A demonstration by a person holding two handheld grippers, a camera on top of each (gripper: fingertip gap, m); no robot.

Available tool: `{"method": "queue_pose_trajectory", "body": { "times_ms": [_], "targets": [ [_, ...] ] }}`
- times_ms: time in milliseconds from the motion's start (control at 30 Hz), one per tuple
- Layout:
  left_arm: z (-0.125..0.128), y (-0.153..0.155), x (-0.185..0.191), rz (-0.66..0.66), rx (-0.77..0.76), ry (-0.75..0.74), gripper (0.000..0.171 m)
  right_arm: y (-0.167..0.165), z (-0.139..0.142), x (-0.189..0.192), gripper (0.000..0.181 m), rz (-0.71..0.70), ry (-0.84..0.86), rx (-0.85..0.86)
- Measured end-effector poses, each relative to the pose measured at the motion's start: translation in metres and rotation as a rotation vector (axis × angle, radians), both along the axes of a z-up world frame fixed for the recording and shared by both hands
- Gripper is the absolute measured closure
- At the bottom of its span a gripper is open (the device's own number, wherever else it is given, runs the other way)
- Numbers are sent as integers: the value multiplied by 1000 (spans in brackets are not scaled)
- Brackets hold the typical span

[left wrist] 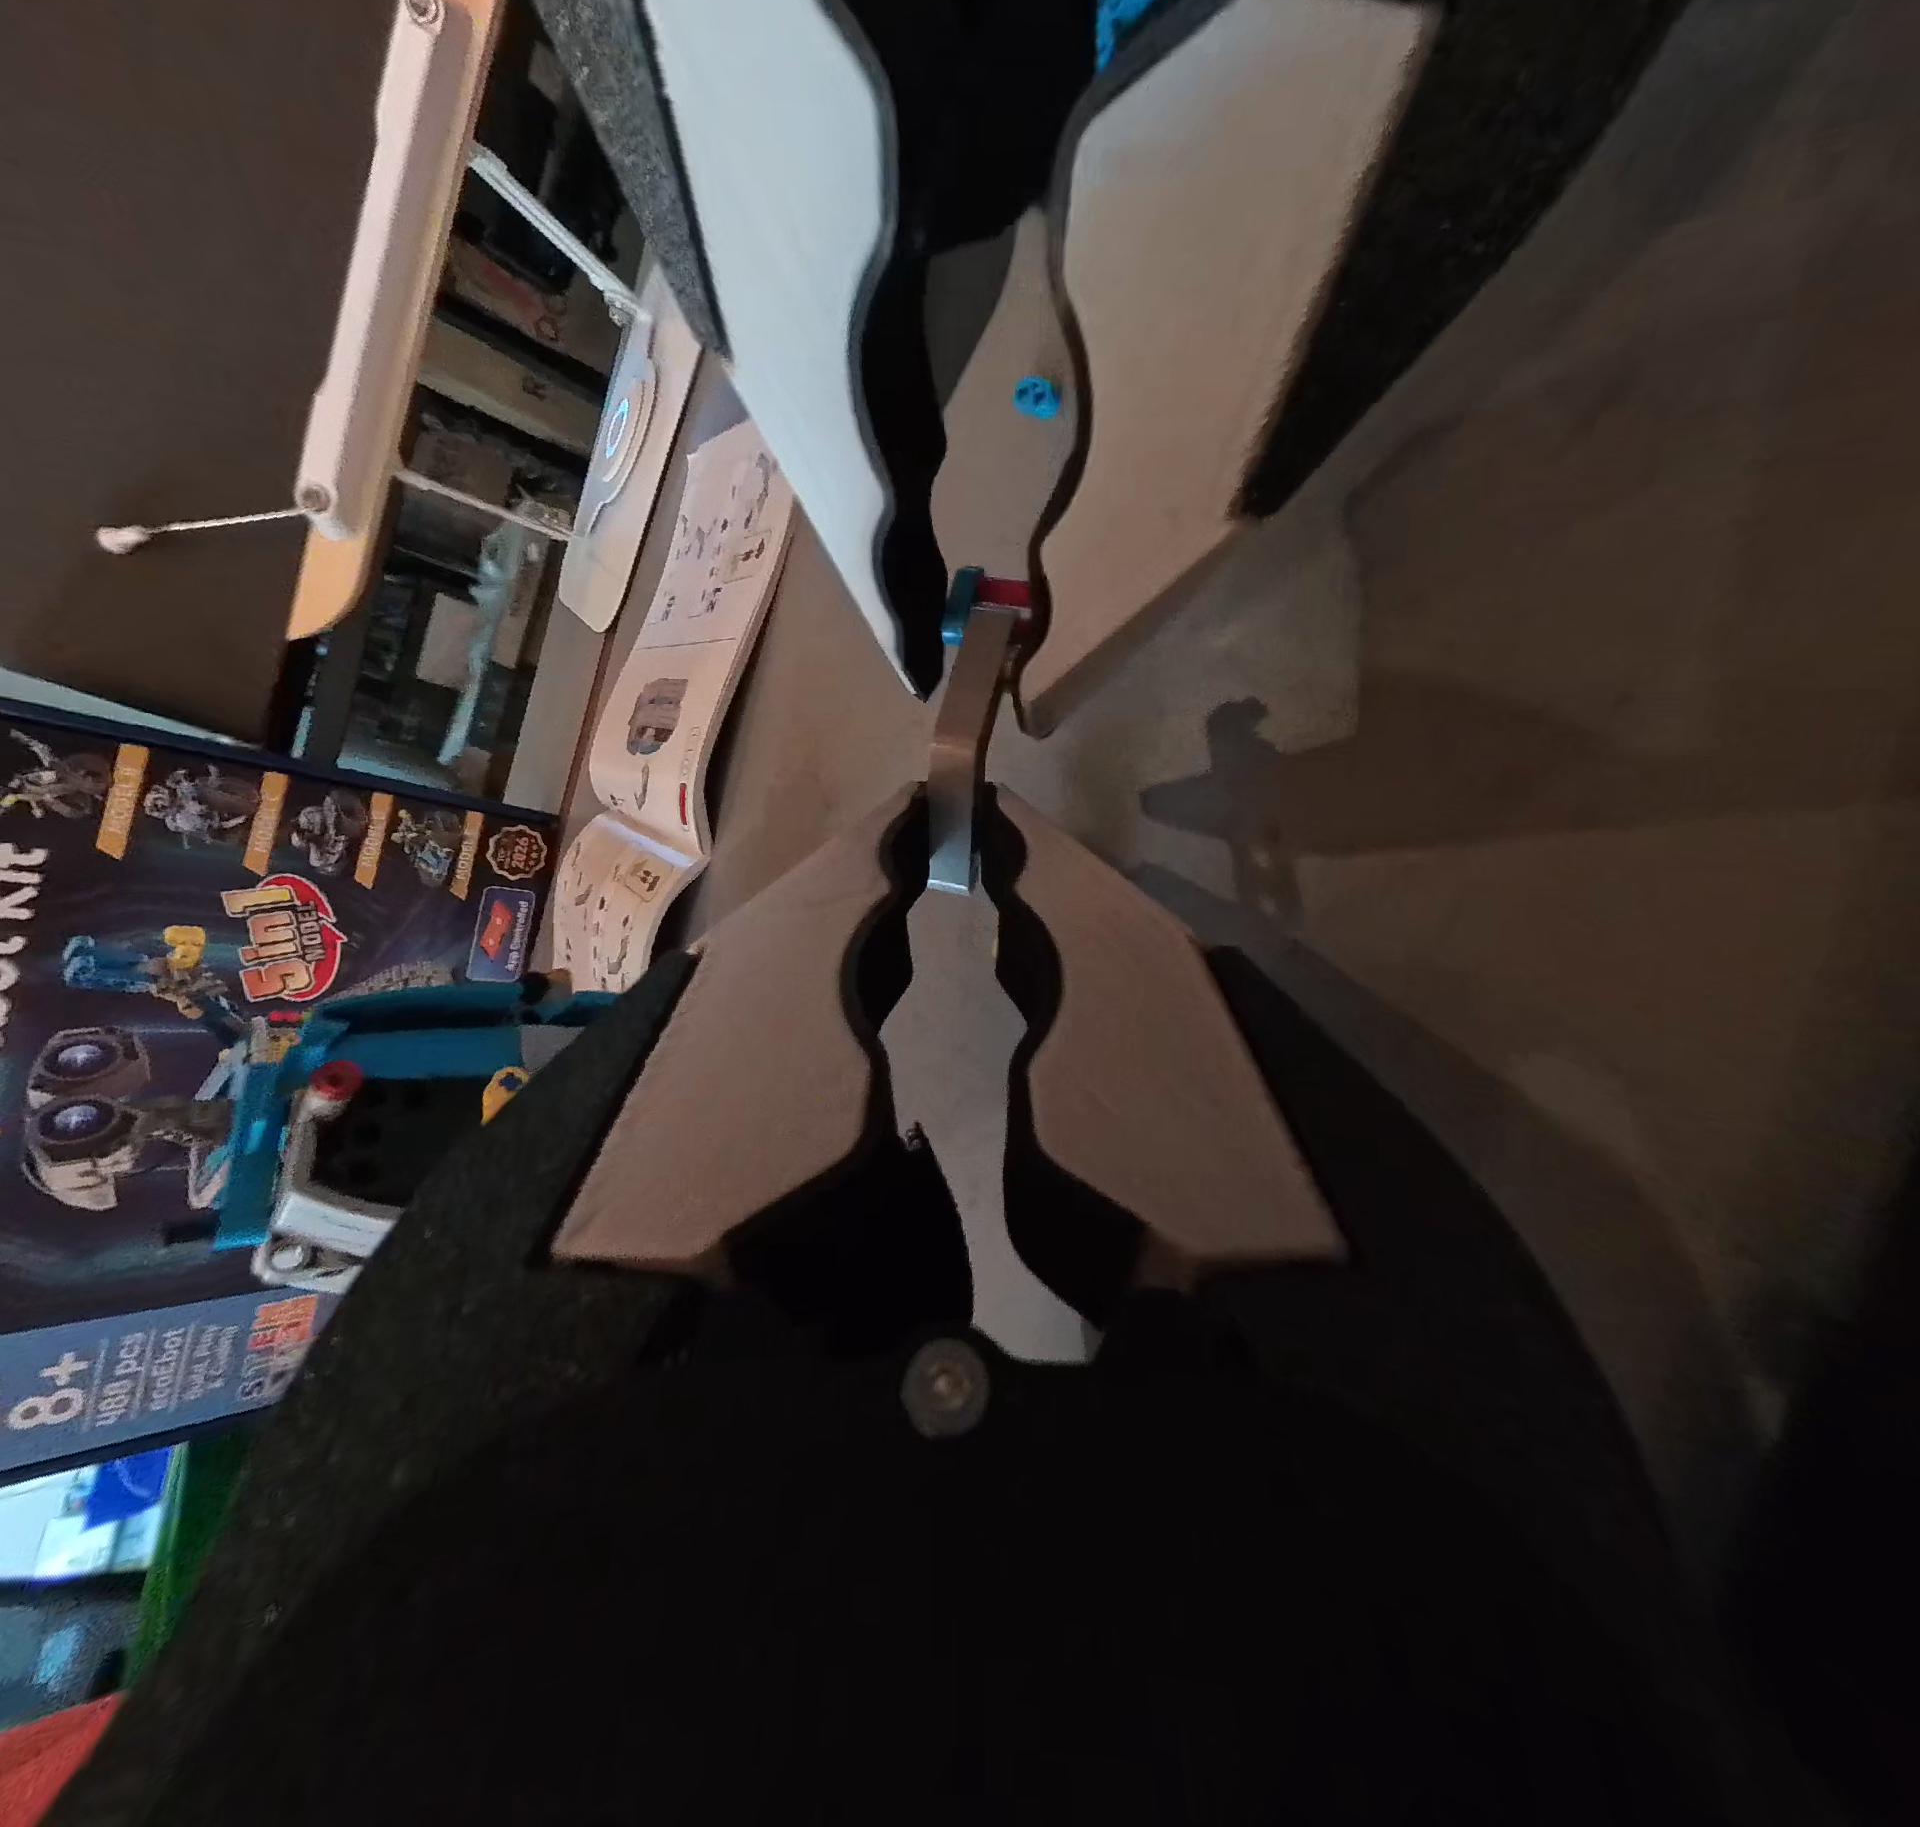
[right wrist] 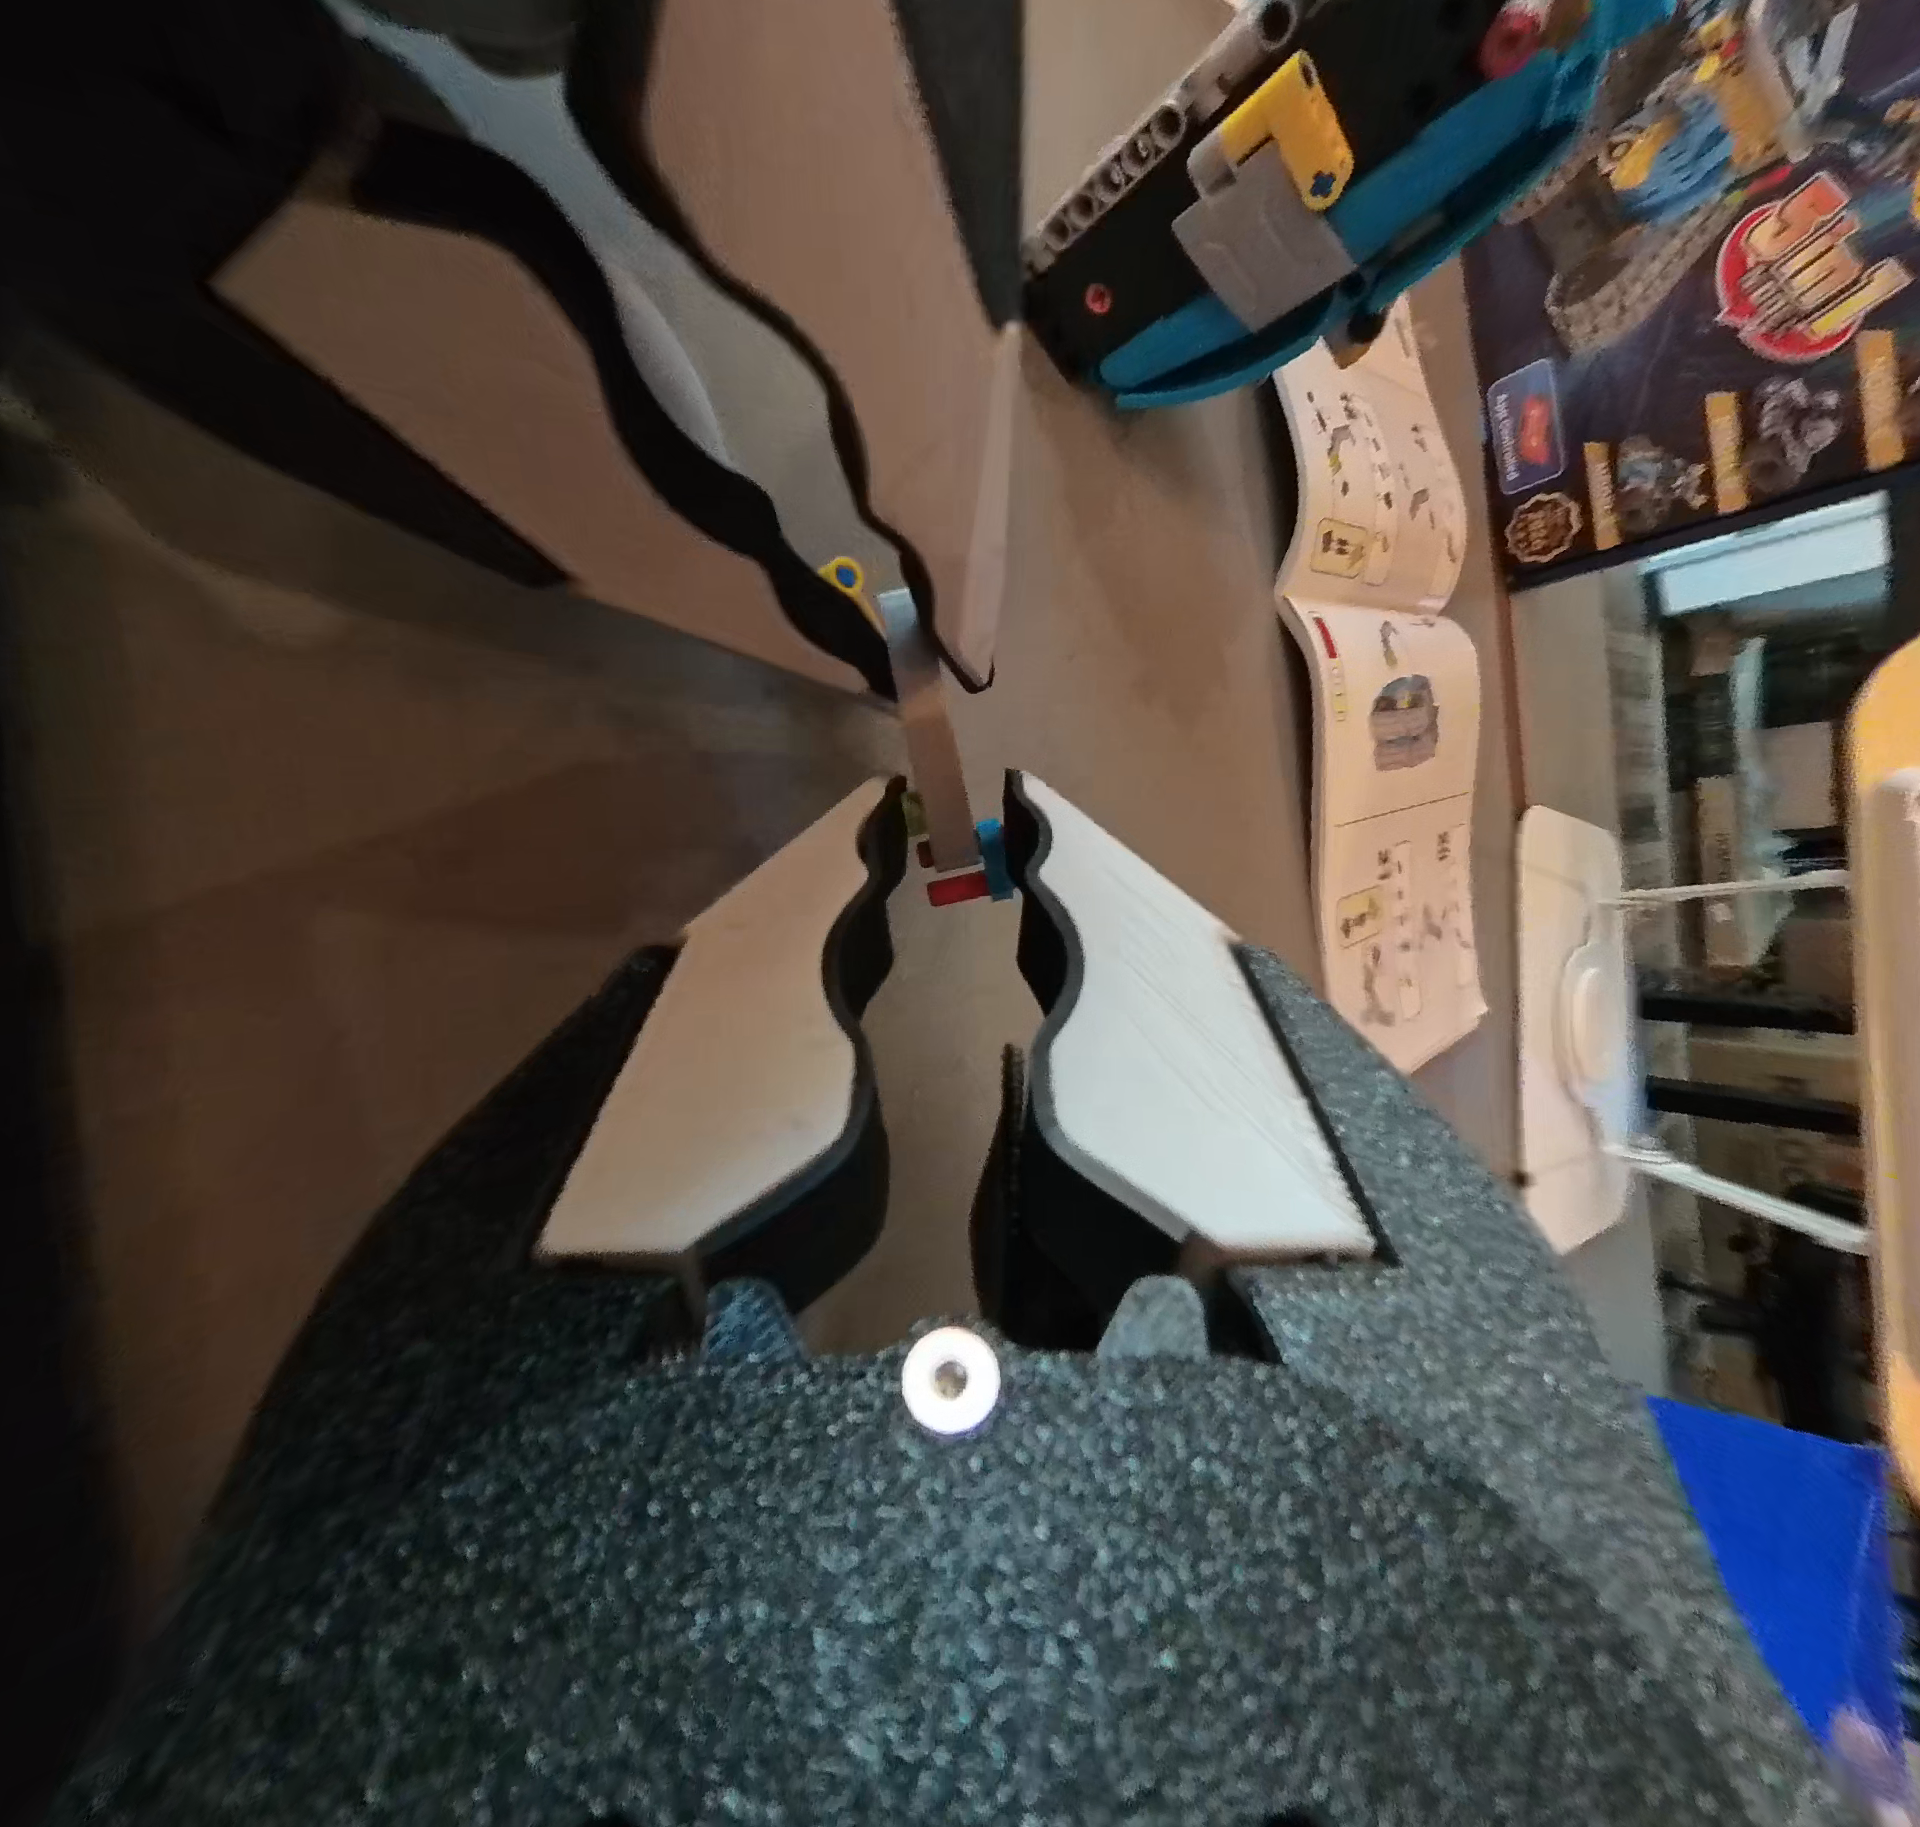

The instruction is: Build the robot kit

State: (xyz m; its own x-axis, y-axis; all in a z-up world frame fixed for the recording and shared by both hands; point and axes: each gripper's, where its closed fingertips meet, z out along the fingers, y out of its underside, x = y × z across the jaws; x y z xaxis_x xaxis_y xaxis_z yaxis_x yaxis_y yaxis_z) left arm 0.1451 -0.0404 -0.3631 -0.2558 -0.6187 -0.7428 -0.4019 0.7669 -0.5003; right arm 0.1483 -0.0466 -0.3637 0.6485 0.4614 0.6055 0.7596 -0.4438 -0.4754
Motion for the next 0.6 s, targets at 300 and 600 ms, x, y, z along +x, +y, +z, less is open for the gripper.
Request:
{"method": "queue_pose_trajectory", "body": {
  "times_ms": [300, 600],
  "targets": [
    [1, -6, -2, -37, 76, -17, 162, -6, -13, -6, 167, 53, -36, -60],
    [8, -8, -3, -43, 110, -49, 163, -9, -5, -6, 165, 29, 88, -57]
  ]
}}
